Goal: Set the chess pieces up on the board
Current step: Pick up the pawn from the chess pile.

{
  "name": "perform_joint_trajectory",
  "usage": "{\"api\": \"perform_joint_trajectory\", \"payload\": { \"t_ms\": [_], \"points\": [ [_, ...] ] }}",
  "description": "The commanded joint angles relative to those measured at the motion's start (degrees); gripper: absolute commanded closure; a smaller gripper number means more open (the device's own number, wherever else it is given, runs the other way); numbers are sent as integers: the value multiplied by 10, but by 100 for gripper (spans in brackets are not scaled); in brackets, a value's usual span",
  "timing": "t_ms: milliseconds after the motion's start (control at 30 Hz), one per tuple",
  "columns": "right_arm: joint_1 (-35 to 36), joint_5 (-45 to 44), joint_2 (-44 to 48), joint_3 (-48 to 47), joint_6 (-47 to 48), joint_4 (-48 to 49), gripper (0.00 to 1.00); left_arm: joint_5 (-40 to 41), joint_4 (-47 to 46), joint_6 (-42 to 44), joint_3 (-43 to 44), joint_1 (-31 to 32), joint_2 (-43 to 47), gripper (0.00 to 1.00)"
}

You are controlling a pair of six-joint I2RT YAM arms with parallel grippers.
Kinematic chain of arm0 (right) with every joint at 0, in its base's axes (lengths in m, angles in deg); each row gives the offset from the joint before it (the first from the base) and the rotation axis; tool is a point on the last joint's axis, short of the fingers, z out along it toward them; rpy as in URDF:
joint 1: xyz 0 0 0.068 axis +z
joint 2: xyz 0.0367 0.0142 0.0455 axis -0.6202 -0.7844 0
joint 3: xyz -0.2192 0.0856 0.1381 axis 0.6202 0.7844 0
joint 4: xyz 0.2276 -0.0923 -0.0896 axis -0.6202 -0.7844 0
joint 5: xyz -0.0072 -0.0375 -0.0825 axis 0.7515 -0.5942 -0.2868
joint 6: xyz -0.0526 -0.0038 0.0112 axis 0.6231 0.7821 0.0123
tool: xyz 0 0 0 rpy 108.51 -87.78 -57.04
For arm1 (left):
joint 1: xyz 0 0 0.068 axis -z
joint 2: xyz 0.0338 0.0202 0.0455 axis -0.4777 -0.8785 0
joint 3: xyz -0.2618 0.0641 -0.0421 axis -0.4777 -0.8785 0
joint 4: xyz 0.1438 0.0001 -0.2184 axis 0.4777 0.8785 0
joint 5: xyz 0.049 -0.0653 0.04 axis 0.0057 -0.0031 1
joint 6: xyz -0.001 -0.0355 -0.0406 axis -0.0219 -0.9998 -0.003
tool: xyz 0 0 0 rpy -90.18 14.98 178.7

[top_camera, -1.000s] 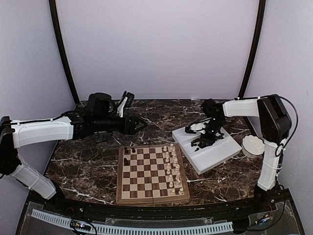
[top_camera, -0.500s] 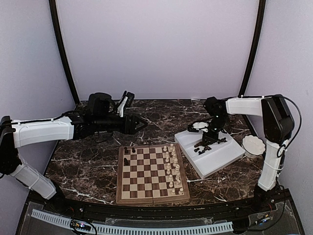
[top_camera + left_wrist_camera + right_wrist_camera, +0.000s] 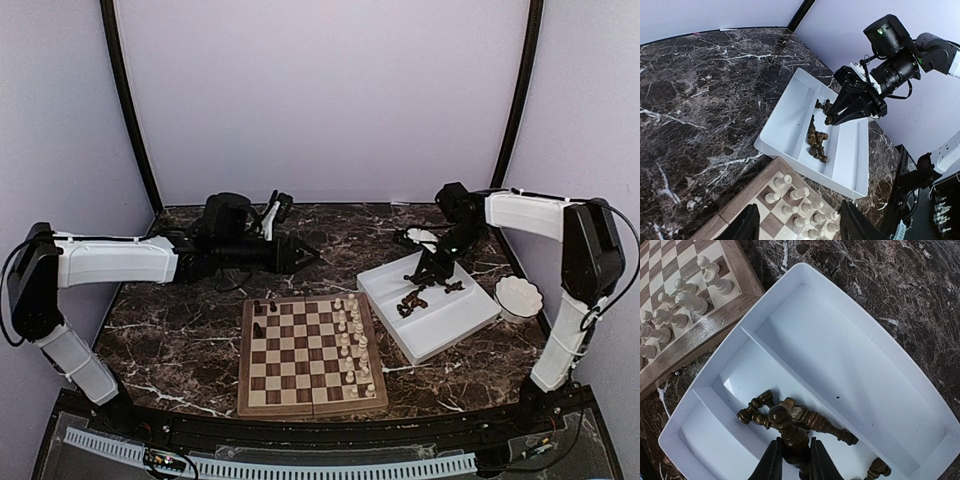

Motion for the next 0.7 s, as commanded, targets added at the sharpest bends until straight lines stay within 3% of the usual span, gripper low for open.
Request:
{"api": "perform_joint_trajectory", "payload": {
  "t_ms": [0,400,667],
  "points": [
    [-10,77,31,26,-29,30,82,-20,-76,-96,53,14,-68,45],
    [-10,120,93,51,-55,48,81,-91,-106,-217,279,61,-321,47],
    [-3,101,111,58,-50,45,81,-123,-114,-243,360,71,-383,46]
  ]
}}
